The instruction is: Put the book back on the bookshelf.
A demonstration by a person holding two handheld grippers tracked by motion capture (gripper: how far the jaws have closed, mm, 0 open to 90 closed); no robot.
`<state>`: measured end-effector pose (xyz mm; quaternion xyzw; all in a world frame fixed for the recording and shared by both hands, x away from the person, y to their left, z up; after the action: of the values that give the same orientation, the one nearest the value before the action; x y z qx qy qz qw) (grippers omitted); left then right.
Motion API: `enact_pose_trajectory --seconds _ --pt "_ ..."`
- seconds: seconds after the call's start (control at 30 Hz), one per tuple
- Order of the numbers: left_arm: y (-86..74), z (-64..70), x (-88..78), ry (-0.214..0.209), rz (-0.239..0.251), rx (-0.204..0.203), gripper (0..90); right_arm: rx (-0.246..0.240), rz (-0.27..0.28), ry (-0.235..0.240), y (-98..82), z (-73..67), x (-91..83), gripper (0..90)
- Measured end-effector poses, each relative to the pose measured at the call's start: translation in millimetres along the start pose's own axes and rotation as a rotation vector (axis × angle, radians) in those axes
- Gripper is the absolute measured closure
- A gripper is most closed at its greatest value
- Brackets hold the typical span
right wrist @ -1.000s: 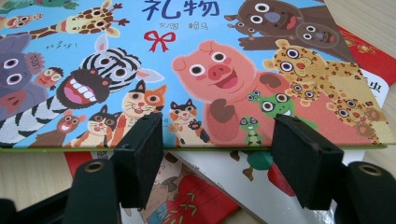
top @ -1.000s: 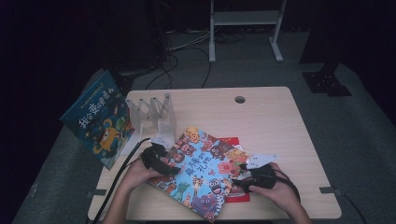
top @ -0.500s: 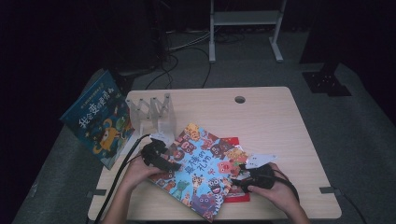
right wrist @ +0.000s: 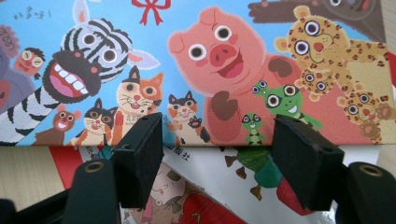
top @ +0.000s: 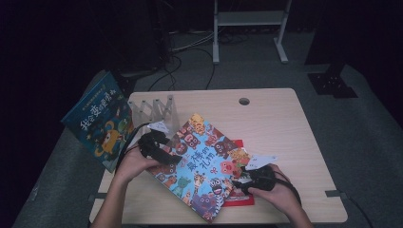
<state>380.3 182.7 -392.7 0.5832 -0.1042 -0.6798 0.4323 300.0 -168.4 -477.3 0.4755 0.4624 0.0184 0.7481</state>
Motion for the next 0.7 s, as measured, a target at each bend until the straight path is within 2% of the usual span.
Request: enact_pose_trajectory --seconds 0.07,0.23,0.4,0.57,0.6,0.7 --pt "5.6 2.4 -4.1 -0.011 0.005 0.008 8.9 0.004 -0.007 -0.001 0.6 -0.3 -0.1 33.0" --pt "19.6 6.9 -13.3 -0.006 0.031 0.032 8.9 -0.006 -0.006 -0.018 4.3 -3.9 2.8 32.8" --pt "33.1 9.0 -23.6 0.011 0.011 0.056 12.2 -0.015 -0.001 -0.034 10.8 -8.5 8.6 32.9" --pt "48.2 14.4 -33.6 0.011 -0.009 0.077 15.2 -0.01 0.003 -0.045 14.8 -11.8 13.2 32.8" --pt "54.0 17.1 -36.8 0.008 -0.011 0.076 19.0 -0.008 0.003 -0.049 15.7 -13.0 14.4 32.7" --pt "59.1 20.5 -39.4 -0.002 -0.004 0.079 21.7 -0.002 0.006 -0.053 15.6 -13.8 15.0 32.7"
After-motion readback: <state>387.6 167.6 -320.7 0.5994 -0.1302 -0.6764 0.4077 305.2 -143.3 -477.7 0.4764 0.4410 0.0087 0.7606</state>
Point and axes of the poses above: each handheld gripper's, and its own axes: x roughly forward along the jaws, y roughly out of its top, z roughly to its right, the point moved 1 cm from there along x, roughly forward along the jaws, and after that the axes turned 12 degrees about -y, right-handed, at the moved point
